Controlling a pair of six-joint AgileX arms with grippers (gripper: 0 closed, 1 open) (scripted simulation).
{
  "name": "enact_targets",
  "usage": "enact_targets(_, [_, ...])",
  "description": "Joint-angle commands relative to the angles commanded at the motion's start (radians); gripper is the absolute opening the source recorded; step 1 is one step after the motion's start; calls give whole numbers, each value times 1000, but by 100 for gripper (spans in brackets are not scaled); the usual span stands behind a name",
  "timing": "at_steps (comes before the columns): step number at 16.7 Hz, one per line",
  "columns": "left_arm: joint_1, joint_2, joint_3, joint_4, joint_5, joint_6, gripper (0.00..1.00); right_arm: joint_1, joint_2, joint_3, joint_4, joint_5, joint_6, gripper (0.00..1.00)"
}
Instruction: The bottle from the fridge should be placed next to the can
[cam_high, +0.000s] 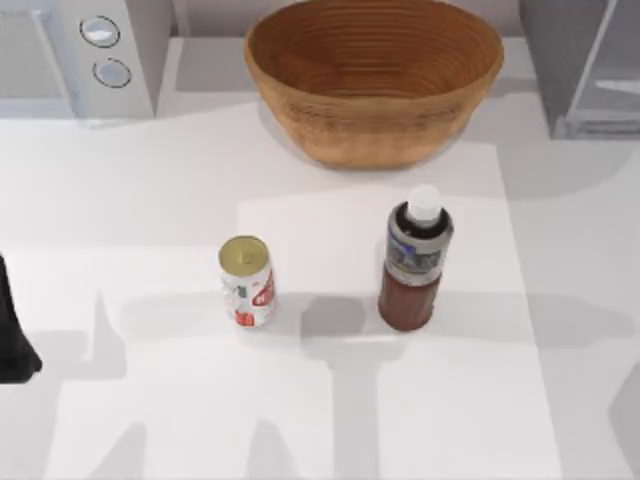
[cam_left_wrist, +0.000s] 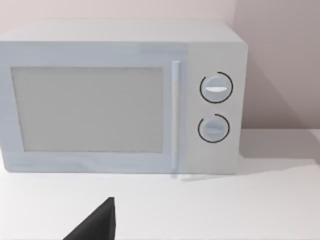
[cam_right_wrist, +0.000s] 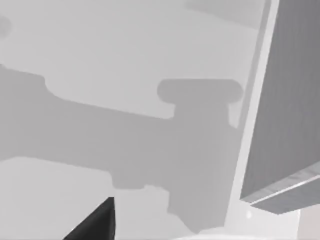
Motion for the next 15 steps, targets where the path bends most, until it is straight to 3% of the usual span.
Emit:
enact_targets(3, [0,0,0,0,0,0,100,-179,242,64,-10,-82,-194,100])
enact_targets(7, [0,0,0,0,0,0,100,-368,448,124,-29,-154,-322,100])
enact_targets(15, [0,0,0,0,0,0,100,-418,506,139,-37,-173,-328,100])
